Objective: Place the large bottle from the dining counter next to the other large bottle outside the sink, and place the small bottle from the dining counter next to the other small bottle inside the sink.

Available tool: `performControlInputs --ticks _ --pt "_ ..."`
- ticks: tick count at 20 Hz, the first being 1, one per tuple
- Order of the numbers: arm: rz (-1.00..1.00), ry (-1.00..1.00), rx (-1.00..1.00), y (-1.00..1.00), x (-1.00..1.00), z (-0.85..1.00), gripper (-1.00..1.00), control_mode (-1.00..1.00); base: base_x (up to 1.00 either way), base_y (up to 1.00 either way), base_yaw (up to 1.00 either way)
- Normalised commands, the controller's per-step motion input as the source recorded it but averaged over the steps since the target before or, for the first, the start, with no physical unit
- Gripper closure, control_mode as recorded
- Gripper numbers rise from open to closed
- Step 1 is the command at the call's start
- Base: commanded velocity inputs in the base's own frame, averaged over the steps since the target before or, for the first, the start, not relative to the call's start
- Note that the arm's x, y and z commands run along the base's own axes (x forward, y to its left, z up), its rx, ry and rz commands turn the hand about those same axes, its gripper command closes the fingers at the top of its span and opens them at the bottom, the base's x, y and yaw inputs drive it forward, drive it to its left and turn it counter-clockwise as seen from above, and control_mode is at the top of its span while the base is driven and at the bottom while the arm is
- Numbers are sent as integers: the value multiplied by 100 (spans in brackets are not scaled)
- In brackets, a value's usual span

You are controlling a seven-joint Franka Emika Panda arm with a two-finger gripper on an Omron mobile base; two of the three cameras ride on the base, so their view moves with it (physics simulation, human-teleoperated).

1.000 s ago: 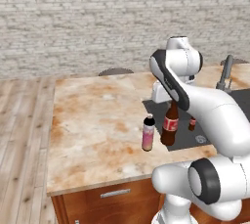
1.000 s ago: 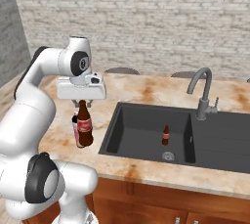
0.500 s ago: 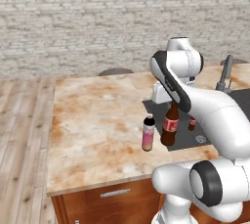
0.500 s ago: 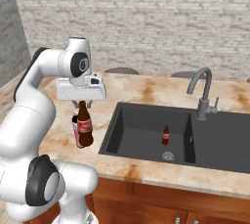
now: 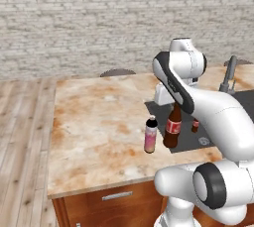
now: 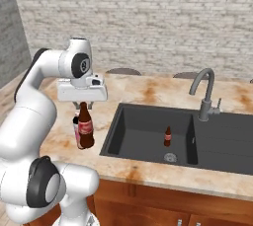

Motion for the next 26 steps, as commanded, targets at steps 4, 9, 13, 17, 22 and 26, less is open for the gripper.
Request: performControlInputs --ticks 4,9,13,17,22,26 --pt "0 4 4 0 0 -23 100 -100 0 0 0" --pt "0 2 6 -2 0 -24 100 -100 0 0 0" --pt "0 3 3 0 0 -15 100 -100 0 0 0" --pt "-2 5 -4 4 0 -18 100 -100 0 0 0" --pt "-3 -5 -7 18 0 -21 100 -100 0 0 0" --pt "-4 -11 -2 24 0 -10 100 -100 0 0 0"
